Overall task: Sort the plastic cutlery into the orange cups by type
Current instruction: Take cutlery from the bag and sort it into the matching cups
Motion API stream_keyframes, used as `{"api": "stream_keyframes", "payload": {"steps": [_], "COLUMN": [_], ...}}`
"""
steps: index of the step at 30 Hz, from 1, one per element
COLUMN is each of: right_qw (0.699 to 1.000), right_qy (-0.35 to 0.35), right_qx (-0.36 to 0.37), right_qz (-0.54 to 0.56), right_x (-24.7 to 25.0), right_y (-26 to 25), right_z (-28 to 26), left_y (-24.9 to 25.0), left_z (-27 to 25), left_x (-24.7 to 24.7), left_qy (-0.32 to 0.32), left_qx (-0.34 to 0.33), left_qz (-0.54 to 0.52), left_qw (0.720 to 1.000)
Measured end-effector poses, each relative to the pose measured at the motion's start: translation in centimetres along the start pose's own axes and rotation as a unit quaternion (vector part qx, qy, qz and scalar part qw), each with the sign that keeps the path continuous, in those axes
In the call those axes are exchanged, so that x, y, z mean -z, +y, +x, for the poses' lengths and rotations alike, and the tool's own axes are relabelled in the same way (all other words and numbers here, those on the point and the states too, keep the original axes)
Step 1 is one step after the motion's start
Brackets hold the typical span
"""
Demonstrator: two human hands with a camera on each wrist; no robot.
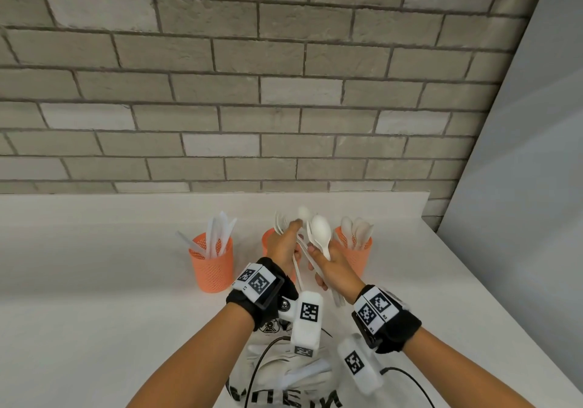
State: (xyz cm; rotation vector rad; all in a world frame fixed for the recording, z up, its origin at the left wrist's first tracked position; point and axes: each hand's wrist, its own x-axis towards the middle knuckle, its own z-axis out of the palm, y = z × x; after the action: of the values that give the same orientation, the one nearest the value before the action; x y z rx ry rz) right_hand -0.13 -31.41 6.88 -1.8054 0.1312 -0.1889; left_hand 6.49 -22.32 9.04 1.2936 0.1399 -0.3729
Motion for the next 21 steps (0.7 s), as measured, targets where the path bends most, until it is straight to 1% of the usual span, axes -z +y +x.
{"api": "stream_keyframes", "payload": {"steps": [3, 6, 8, 11, 13, 15, 17, 19, 21], "right_qw": [1.000, 0.996, 0.993, 0.992, 0.992, 0.991, 0.987, 0.982, 0.977], "right_qy": [-0.001, 0.018, 0.043, 0.052, 0.037, 0.025, 0.016, 0.010, 0.004], "right_qx": [-0.018, -0.072, -0.105, -0.117, -0.121, -0.131, -0.149, -0.164, -0.176], "right_qz": [0.018, 0.039, 0.036, 0.012, 0.010, 0.031, 0.060, 0.089, 0.123], "right_x": [0.4, 1.4, 2.4, 3.6, 4.1, 4.5, 4.7, 4.8, 4.9], "right_y": [0.1, 0.7, 1.2, 1.7, 1.9, 1.9, 1.8, 1.6, 1.7], "right_z": [-0.1, 0.0, 0.2, 0.5, 0.6, 0.7, 0.9, 1.1, 1.4], "left_y": [-0.6, -0.7, -0.3, 1.3, 2.7, 4.2, 5.4, 6.4, 6.7], "left_z": [0.3, 0.9, 1.5, 2.4, 3.4, 4.6, 5.8, 6.5, 7.3], "left_x": [0.1, 0.9, 1.6, 2.8, 3.1, 3.0, 2.6, 1.9, 1.3], "left_qy": [-0.003, 0.001, -0.012, -0.021, 0.001, 0.023, 0.032, 0.029, 0.014], "left_qx": [0.001, -0.008, -0.007, -0.008, -0.054, -0.133, -0.195, -0.233, -0.251], "left_qz": [0.027, 0.045, 0.055, 0.061, 0.097, 0.128, 0.122, 0.101, 0.092], "left_qw": [1.000, 0.999, 0.998, 0.998, 0.994, 0.983, 0.973, 0.967, 0.963]}}
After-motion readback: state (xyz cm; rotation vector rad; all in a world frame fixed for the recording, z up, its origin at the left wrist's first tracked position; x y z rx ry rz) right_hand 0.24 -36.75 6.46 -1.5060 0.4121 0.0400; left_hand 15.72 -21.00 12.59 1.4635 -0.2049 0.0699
